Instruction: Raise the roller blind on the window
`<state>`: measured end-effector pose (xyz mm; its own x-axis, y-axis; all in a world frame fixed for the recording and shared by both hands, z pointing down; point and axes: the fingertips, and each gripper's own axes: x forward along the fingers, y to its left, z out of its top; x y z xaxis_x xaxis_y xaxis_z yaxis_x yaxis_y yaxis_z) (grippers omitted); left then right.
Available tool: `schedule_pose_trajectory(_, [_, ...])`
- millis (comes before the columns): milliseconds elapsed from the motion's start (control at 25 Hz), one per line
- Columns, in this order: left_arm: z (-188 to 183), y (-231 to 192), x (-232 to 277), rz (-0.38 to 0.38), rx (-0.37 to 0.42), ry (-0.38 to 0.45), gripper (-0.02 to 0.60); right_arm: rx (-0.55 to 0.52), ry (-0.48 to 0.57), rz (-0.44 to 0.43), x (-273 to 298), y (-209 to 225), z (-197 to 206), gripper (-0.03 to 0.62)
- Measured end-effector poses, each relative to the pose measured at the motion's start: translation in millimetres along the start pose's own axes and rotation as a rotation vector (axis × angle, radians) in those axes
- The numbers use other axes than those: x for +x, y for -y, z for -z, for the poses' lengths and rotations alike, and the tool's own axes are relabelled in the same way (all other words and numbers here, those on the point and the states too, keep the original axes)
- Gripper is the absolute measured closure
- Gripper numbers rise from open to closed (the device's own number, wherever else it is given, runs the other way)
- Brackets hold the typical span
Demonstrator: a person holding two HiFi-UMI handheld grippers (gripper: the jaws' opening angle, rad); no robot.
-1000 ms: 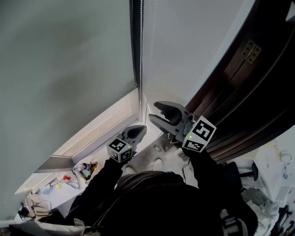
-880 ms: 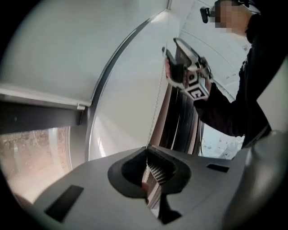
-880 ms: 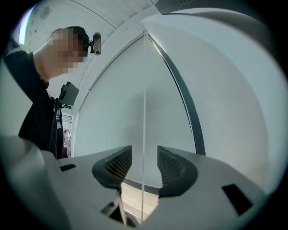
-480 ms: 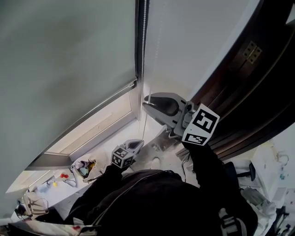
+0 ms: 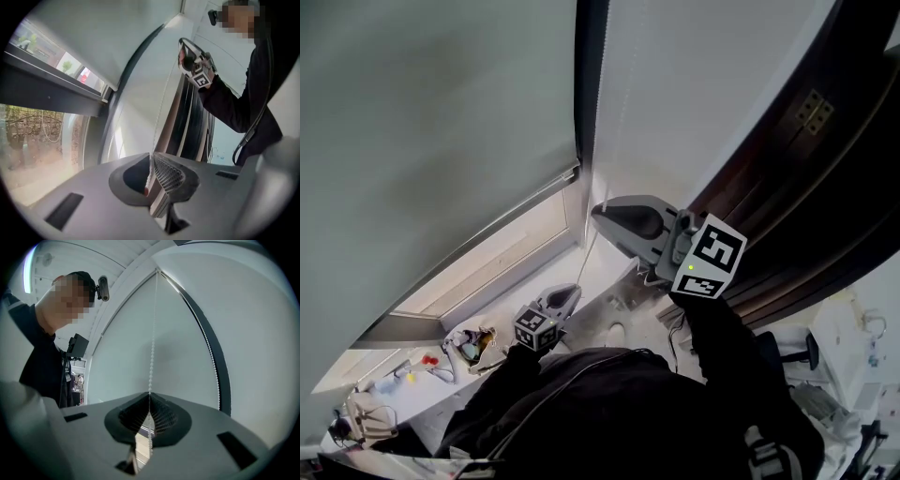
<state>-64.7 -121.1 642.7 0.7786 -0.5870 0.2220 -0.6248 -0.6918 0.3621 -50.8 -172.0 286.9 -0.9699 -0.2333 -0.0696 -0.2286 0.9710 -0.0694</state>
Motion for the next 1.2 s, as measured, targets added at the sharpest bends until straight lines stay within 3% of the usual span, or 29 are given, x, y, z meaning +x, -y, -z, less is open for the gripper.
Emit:
schedule_pose_trajectory(240, [-72, -18, -24, -0.072, 0.017, 0.175, 0.565, -0.060, 0.014, 0.053, -1, 8, 8, 0.585])
schedule_pose_trajectory(360, [-110, -21, -36, -0.100, 0.078, 0.230, 0.565, -0.069, 0.017, 0.080, -4, 13, 15, 0.585])
schedule_pose_trajectory(480, [-151, -17, -45, -0.095, 0.126, 0.302, 0.565, -0.064, -0.018, 0.089, -5, 18, 31, 0.585])
schedule_pose_trajectory(600, [-181, -7, -50, -0.090, 0.156, 0.323, 0.563, -0.040, -0.046, 0.094, -6, 21, 52, 0.586])
schedule_pose_trajectory(840, [-228, 17, -47, -0.017, 0.210, 0.356, 0.507, 0.000, -0.081, 0.081, -3, 16, 89, 0.586])
schedule_pose_trajectory(1200, [-275, 59, -37, 0.127, 0.237, 0.336, 0.426, 0.072, -0.192, 0.063, -5, 7, 171, 0.586])
